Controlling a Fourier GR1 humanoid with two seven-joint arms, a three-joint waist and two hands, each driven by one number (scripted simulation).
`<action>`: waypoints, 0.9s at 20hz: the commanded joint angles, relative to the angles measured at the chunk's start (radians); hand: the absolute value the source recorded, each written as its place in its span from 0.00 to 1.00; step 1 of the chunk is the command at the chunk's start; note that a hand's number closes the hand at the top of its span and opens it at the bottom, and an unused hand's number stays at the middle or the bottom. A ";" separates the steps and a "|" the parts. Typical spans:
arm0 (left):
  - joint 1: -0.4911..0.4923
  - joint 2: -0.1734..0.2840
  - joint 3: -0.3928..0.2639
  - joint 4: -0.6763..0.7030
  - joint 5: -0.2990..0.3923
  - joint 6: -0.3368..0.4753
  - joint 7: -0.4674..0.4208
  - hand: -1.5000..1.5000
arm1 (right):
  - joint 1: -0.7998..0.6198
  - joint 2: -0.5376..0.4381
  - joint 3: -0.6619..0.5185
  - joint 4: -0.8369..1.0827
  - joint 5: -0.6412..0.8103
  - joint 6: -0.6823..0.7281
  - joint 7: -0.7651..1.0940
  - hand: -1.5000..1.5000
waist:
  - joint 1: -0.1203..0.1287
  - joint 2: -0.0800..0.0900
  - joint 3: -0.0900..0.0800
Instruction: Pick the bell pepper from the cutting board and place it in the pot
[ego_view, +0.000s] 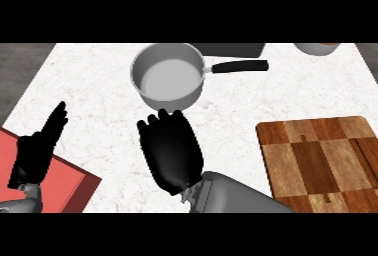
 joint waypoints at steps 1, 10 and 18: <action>0.048 -0.009 0.005 -0.002 0.008 -0.007 -0.038 0.50 | -0.137 0.003 0.018 0.002 -0.095 -0.150 0.163 1.00 | 0.006 0.004 0.000; 0.016 -0.039 -0.008 -0.043 -0.034 0.044 0.020 0.50 | -0.384 0.003 -0.133 0.263 -0.254 -0.379 0.084 1.00 | -0.025 0.008 0.001; 0.034 -0.008 0.039 -0.011 -0.011 0.004 -0.028 0.50 | -0.504 0.003 -0.290 0.543 -0.364 -0.450 -0.152 1.00 | -0.037 0.010 0.000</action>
